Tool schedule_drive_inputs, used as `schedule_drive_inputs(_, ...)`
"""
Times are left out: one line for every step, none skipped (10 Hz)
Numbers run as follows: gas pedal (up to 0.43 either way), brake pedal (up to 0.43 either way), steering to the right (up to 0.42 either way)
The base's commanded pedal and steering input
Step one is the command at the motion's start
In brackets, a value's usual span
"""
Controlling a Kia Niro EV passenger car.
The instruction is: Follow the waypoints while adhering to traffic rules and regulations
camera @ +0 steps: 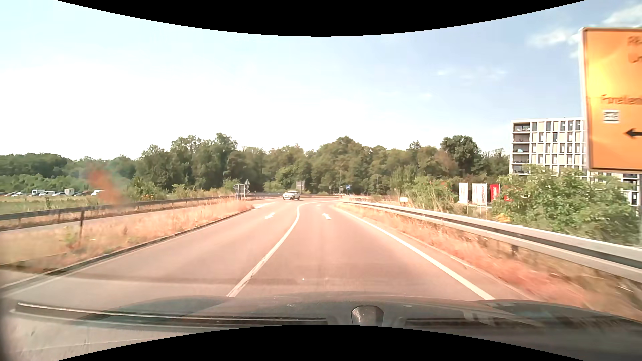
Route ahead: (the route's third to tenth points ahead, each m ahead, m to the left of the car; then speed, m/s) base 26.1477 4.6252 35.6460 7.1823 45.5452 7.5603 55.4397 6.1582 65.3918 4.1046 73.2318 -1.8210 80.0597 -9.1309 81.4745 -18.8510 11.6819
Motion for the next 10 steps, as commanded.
schedule_drive_inputs(0.028, 0.000, -0.036)
schedule_drive_inputs(0.028, 0.000, -0.036)
schedule_drive_inputs(0.028, 0.000, -0.036)
schedule_drive_inputs(0.028, 0.000, -0.036)
schedule_drive_inputs(0.028, 0.000, -0.036)
schedule_drive_inputs(0.028, 0.000, -0.035)
schedule_drive_inputs(0.028, 0.000, -0.033)
schedule_drive_inputs(0.028, 0.000, -0.025)
schedule_drive_inputs(0.020, 0.000, -0.016)
schedule_drive_inputs(0.020, 0.000, -0.014)
